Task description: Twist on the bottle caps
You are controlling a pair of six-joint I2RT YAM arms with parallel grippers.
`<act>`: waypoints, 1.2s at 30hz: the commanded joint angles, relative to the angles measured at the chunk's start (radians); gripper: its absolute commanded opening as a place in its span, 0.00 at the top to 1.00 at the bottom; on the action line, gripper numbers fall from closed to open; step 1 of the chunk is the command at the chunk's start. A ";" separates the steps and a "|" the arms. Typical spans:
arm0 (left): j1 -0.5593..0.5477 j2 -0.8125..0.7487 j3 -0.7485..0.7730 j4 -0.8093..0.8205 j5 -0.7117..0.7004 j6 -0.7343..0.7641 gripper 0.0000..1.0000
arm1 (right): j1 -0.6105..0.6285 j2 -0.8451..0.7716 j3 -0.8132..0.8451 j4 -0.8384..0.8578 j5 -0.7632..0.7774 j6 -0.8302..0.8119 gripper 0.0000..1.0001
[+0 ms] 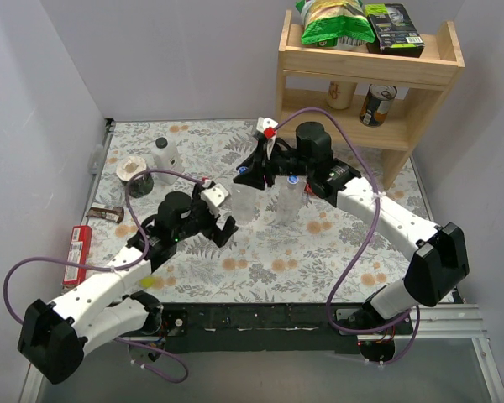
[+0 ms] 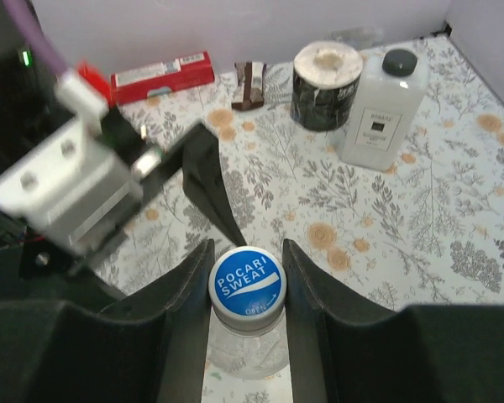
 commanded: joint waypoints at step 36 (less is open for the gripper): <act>0.207 -0.017 0.156 -0.208 0.188 -0.122 0.02 | -0.011 0.043 -0.292 0.217 -0.084 -0.263 0.64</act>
